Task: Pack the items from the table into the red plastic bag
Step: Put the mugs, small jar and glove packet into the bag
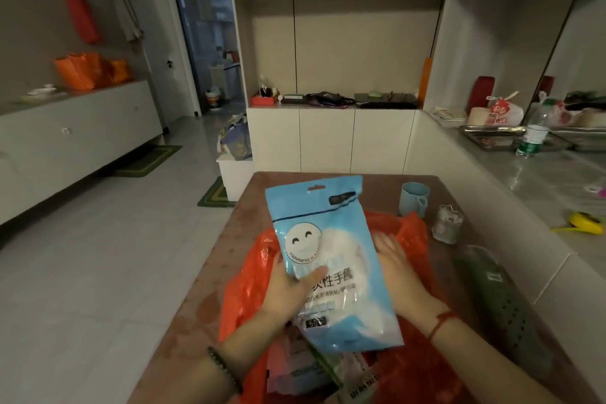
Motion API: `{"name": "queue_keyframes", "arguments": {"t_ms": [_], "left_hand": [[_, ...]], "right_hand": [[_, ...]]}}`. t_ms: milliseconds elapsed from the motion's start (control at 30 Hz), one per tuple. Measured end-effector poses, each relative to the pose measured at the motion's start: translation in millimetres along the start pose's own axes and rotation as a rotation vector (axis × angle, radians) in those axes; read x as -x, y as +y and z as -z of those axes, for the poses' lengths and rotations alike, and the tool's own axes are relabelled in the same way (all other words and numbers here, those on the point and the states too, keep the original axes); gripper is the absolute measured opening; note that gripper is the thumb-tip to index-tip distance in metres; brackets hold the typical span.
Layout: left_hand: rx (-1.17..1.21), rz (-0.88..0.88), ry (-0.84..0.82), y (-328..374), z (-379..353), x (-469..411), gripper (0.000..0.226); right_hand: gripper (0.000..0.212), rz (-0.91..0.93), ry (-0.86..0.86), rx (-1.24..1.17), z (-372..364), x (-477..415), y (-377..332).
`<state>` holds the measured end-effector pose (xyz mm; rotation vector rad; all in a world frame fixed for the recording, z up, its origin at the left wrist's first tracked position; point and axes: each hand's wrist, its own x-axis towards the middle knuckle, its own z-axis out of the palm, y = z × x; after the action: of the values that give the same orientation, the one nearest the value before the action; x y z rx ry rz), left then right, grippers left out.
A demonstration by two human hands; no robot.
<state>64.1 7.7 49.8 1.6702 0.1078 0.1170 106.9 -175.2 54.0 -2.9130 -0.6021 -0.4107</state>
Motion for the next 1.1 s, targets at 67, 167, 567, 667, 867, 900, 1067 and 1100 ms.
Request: {"name": "queue_keyframes", "arguments": {"t_ms": [67,167,567,667,867,900,1067,1100], "left_hand": [[-0.182,-0.152,0.03,-8.7,-1.1,-5.7,0.049],[-0.292,-0.311,0.033,-16.8,-4.2,-9.5,0.089],[-1.566,-1.017,-0.326,-19.3,-28.7,7.6,0.109],[-1.657,-0.916,-0.494,-14.2,-36.1,13.4,0.084],[-1.591,-0.851,-0.743,-1.7,-56.8,10.8,0.058],[-1.541,-0.848,-0.767,2.6,-55.9,11.8,0.058],[-1.378,-0.797,-0.748,24.5,-24.2,22.5,0.063],[-1.39,-0.821,-0.703,23.7,-18.7,23.3,0.062]], "right_hand": [[0.054,-0.095,0.009,0.183,16.8,13.9,8.8],[0.081,-0.381,-0.225,0.253,37.8,39.8,42.5],[0.026,-0.653,0.189,-0.961,51.5,49.1,99.5],[0.021,-0.65,0.283,-1.132,66.1,52.2,96.7],[0.022,-0.61,0.511,-1.418,111.0,50.4,98.7],[0.023,-0.627,0.564,-1.471,115.4,49.9,99.5],[0.017,-0.566,0.676,-1.27,128.6,57.7,84.0],[0.013,-0.449,0.695,-1.131,131.2,63.8,68.9]]}}
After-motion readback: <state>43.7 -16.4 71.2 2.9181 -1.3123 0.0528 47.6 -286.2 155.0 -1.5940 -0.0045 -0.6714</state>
